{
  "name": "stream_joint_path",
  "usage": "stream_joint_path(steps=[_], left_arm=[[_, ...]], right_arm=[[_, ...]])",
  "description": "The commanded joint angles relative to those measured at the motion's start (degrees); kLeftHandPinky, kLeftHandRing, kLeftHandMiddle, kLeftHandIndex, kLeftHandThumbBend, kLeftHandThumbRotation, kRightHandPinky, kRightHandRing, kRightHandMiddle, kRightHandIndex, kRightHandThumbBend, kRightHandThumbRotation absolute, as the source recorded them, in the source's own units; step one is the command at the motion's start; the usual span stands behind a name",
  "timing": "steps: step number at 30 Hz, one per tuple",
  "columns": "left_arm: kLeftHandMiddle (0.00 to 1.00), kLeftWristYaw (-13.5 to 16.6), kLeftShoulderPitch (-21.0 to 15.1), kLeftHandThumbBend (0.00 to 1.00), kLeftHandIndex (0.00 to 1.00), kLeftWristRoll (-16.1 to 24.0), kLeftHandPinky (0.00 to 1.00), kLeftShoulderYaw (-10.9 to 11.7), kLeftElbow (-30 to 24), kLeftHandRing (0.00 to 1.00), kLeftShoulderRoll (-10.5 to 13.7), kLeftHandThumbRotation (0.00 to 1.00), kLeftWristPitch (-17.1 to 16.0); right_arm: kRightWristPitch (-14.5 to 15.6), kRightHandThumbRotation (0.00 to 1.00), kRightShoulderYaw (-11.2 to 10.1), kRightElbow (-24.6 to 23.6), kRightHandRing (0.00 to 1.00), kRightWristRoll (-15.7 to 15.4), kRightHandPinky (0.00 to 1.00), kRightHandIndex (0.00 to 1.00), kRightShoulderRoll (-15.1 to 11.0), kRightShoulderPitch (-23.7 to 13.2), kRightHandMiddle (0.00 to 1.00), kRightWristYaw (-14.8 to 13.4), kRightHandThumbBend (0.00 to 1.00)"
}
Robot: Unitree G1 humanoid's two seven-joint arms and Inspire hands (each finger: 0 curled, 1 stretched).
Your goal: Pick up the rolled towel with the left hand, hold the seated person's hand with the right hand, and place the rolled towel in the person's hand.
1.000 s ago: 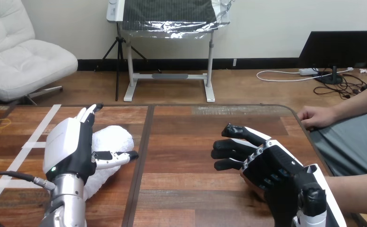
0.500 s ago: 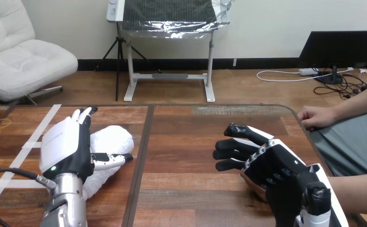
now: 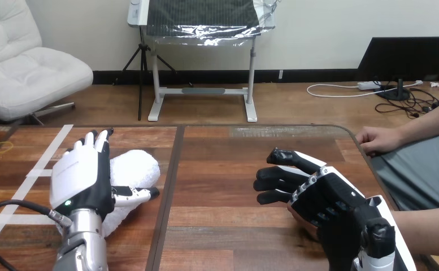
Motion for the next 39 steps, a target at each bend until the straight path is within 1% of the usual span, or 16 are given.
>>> stream_joint_path(steps=[1, 8, 15, 18, 23, 29, 39], left_arm=[[1.0, 0.7, -4.8, 1.0, 0.96, 1.6, 1.0, -1.2, 0.6, 1.0, 1.2, 0.32, 1.3], [1.0, 0.3, -5.2, 1.0, 0.97, 1.5, 1.0, -2.1, 1.0, 1.0, 1.2, 0.32, 3.2], [1.0, -1.3, -5.6, 1.0, 0.98, 1.7, 1.0, -3.2, 0.4, 1.0, 1.1, 0.33, 6.4], [1.0, -1.6, -5.7, 1.0, 0.98, 1.8, 1.0, -3.6, 0.3, 1.0, 1.0, 0.34, 7.3], [1.0, -1.3, -6.0, 1.0, 0.97, 1.6, 1.0, -4.1, 0.5, 1.0, 1.0, 0.33, 7.9], [0.98, 0.0, -6.2, 1.0, 0.94, 1.3, 1.0, -4.2, 0.9, 0.98, 0.6, 0.35, 7.5], [0.96, 1.0, -7.2, 1.0, 0.91, 1.3, 1.0, -4.9, 2.5, 0.95, 0.6, 0.36, 7.3]], right_arm=[[-1.2, 1.0, -0.2, -0.8, 0.7, 0.8, 0.65, 0.76, 0.6, -3.0, 0.72, 0.2, 0.82], [-0.9, 1.0, -0.1, -1.1, 0.69, 1.3, 0.64, 0.76, 0.6, -2.9, 0.71, 0.4, 0.82], [-0.8, 1.0, -0.2, -1.5, 0.69, 1.2, 0.64, 0.75, 0.7, -2.7, 0.7, 0.3, 0.83], [-0.9, 1.0, -0.2, -1.6, 0.69, 1.2, 0.64, 0.75, 0.7, -2.7, 0.7, 0.3, 0.83], [-1.1, 1.0, -0.2, -1.7, 0.69, 1.2, 0.64, 0.75, 0.7, -2.7, 0.7, 0.3, 0.82], [-1.6, 1.0, -0.4, -1.7, 0.68, 0.8, 0.62, 0.74, 0.9, -2.8, 0.7, 0.1, 0.82], [-1.6, 1.0, -0.3, -1.9, 0.67, 1.6, 0.6, 0.74, 1.0, -2.8, 0.69, 0.1, 0.82]])
